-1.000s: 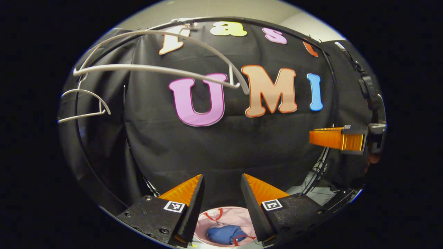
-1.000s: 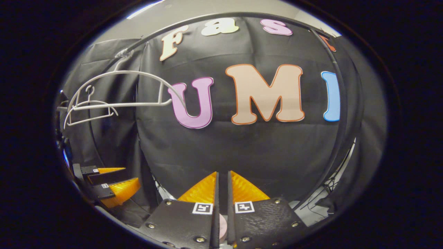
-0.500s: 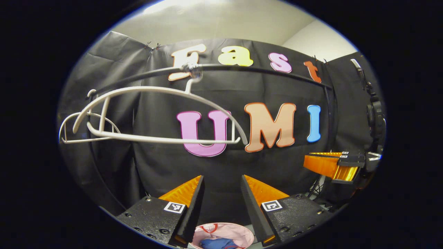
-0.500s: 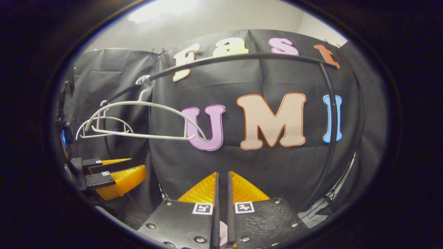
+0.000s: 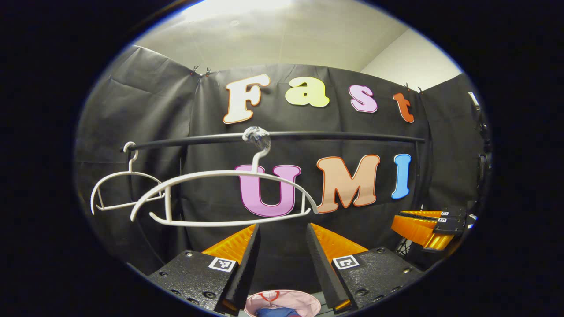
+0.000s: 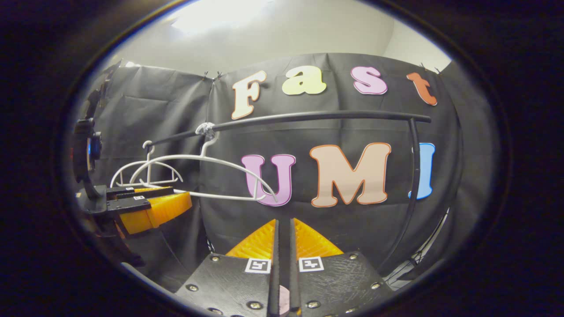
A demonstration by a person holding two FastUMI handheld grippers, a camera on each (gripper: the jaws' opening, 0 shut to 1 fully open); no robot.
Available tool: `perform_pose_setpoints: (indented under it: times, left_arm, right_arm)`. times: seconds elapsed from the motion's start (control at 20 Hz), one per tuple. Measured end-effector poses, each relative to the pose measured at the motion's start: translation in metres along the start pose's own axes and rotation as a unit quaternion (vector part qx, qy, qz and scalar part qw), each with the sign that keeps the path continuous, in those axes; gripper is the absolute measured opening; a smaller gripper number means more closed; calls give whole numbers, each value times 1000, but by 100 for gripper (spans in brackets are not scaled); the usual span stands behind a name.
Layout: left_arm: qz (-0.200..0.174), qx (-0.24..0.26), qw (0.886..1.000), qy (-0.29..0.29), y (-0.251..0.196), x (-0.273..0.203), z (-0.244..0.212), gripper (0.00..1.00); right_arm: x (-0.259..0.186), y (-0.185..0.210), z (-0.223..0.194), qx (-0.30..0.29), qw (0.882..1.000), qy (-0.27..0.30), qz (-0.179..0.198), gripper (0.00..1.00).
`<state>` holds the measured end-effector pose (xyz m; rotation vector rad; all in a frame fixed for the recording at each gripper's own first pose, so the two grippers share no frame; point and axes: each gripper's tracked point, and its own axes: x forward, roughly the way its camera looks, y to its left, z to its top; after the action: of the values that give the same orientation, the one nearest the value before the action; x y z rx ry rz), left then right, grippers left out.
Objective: Grasp the clothes on the hanger with both hands and then place them into the laundry hamper below.
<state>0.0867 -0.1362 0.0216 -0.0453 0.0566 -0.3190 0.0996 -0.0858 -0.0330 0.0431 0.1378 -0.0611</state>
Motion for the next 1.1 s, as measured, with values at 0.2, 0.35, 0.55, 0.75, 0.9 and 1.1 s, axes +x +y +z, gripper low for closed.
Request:
perform_pose_setpoints:
  times: [0.2, 0.35, 0.55, 0.75, 0.9, 1.1]
  left_arm:
    - [5, 13, 1000, -16, 7, -6, 28, 68]
    - [9, 15, 999, -29, 9, -13, 44, 97]
    - [14, 16, 999, -39, 8, -25, 60, 94]
    - [16, 19, 999, -48, 3, -31, 68, 94]
    - [17, 12, 999, -45, 1, -35, 67, 93]
    - [27, 13, 999, -46, 2, -40, 66, 94]
  right_arm:
    - [-12, -2, 27, 10, 1000, -27, -4, 8]
    - [-24, -5, 43, 24, 999, -39, -6, 48]
    - [-33, -16, 56, 25, 998, -54, -20, 96]
    - [-41, -20, 69, 8, 997, -67, -27, 100]
    - [-45, -17, 76, 18, 997, -73, -23, 100]
    - [-49, -21, 80, 19, 997, -76, -26, 99]
